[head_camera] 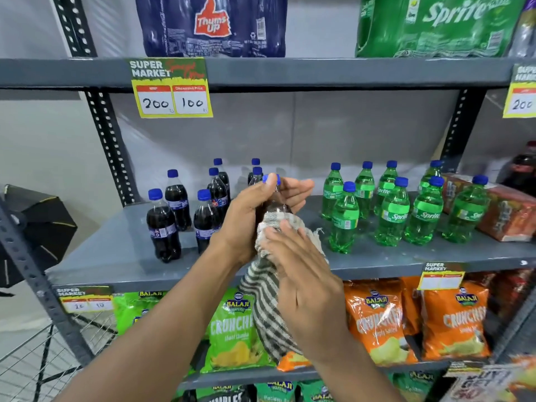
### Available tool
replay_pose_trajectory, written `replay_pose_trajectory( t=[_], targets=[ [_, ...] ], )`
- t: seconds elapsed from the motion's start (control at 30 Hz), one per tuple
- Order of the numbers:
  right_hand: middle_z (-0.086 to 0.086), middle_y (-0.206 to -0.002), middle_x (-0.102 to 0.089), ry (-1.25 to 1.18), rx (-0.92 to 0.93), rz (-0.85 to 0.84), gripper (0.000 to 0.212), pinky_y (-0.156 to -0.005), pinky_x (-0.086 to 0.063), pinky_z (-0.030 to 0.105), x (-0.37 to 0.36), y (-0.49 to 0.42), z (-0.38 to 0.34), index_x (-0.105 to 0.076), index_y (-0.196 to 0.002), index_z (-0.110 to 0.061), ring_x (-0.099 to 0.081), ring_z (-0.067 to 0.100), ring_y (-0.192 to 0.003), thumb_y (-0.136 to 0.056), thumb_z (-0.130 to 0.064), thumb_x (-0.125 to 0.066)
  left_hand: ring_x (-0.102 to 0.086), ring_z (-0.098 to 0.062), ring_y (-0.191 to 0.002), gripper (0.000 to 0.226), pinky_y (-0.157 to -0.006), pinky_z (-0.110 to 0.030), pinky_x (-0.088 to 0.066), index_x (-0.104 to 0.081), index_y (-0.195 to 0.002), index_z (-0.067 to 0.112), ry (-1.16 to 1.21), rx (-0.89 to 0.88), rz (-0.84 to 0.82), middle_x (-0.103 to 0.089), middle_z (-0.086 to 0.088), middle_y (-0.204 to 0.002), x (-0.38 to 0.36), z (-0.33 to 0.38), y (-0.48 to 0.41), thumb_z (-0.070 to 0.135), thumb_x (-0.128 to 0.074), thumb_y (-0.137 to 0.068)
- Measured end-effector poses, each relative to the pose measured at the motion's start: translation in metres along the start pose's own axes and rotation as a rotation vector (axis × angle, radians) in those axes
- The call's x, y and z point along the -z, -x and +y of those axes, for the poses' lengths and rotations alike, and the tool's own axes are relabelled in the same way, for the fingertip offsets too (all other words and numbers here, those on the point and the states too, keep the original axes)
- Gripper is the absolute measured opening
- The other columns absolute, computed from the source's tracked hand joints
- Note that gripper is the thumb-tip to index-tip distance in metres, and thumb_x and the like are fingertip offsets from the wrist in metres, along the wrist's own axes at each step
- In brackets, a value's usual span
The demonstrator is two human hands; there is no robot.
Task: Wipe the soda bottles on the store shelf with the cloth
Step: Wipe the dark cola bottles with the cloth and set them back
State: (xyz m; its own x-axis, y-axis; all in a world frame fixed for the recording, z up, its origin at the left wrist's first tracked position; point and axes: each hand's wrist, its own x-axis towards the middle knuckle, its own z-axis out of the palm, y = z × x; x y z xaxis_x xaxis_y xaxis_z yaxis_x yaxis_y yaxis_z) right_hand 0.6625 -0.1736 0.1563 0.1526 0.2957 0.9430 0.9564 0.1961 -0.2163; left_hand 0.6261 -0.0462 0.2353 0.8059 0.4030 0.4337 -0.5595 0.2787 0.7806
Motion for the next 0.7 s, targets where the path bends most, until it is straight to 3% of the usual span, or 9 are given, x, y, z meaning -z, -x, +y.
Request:
replay_pose_trajectory(
  t=[0.1,0.2,0.3,0.43,0.6,0.7],
  targets=[
    [0.000,-0.138,-0.062,-0.025,-0.010,-0.010,0.033,-0.118,-0.043,0.039,0.000,0.019,-0.004,-0.068,-0.128,-0.004,-0.055,0.016,-0.139,-0.100,0.000,-0.050,-0.059,-0.036,-0.127,0.041,-0.108,-0.041,-0.047,-0.074,-0.097,0.005,0.033,-0.012,0.007,-0.069,-0.025,-0.124,0.002,0.008,0.000,0.032,-0.043,-0.103],
    [0.000,-0.136,-0.064,-0.012,0.033,-0.034,0.034,-0.119,-0.041,0.040,-0.007,0.024,-0.013,-0.072,-0.123,-0.003,-0.055,0.016,-0.139,-0.109,-0.009,-0.042,-0.060,-0.034,-0.126,0.043,-0.106,-0.040,-0.047,-0.075,-0.095,0.006,0.036,-0.006,-0.001,-0.070,-0.023,-0.123,0.004,0.009,0.000,0.032,-0.041,-0.103],
    [-0.002,-0.136,-0.062,-0.006,0.026,0.022,0.032,-0.118,-0.042,0.043,-0.011,0.004,-0.011,-0.071,-0.124,-0.002,-0.055,0.017,-0.139,-0.100,0.004,-0.051,-0.060,-0.034,-0.126,0.044,-0.108,-0.041,-0.046,-0.077,-0.098,0.008,-0.033,0.008,-0.026,-0.071,-0.022,-0.123,0.005,0.005,0.003,0.031,-0.040,-0.103],
    [0.003,-0.136,-0.064,-0.063,-0.050,0.053,0.045,-0.116,-0.045,0.043,-0.011,-0.004,-0.003,-0.069,-0.126,0.000,-0.057,0.019,-0.138,-0.087,0.022,-0.065,-0.058,-0.037,-0.129,0.042,-0.111,-0.044,-0.044,-0.073,-0.096,0.007,-0.009,-0.004,0.011,-0.066,-0.026,-0.129,0.006,0.002,0.005,0.034,-0.042,-0.103],
    [0.004,-0.134,-0.069,-0.031,-0.025,-0.099,0.035,-0.118,-0.042,0.039,-0.011,0.036,0.001,-0.073,-0.124,-0.004,-0.058,0.015,-0.136,-0.094,0.007,-0.058,-0.059,-0.035,-0.127,0.036,-0.103,-0.039,-0.050,-0.068,-0.093,0.008,0.014,-0.058,0.013,-0.066,-0.025,-0.128,0.018,0.015,-0.007,0.032,-0.043,-0.103],
    [0.001,-0.132,-0.069,-0.065,-0.094,-0.137,0.043,-0.116,-0.044,0.035,-0.008,0.046,0.003,-0.073,-0.124,-0.006,-0.057,0.009,-0.136,-0.087,0.014,-0.063,-0.059,-0.033,-0.128,0.035,-0.103,-0.039,-0.049,-0.066,-0.092,0.009,-0.085,-0.065,-0.008,-0.069,-0.021,-0.126,0.027,0.017,-0.017,0.030,-0.040,-0.103]
  ],
)
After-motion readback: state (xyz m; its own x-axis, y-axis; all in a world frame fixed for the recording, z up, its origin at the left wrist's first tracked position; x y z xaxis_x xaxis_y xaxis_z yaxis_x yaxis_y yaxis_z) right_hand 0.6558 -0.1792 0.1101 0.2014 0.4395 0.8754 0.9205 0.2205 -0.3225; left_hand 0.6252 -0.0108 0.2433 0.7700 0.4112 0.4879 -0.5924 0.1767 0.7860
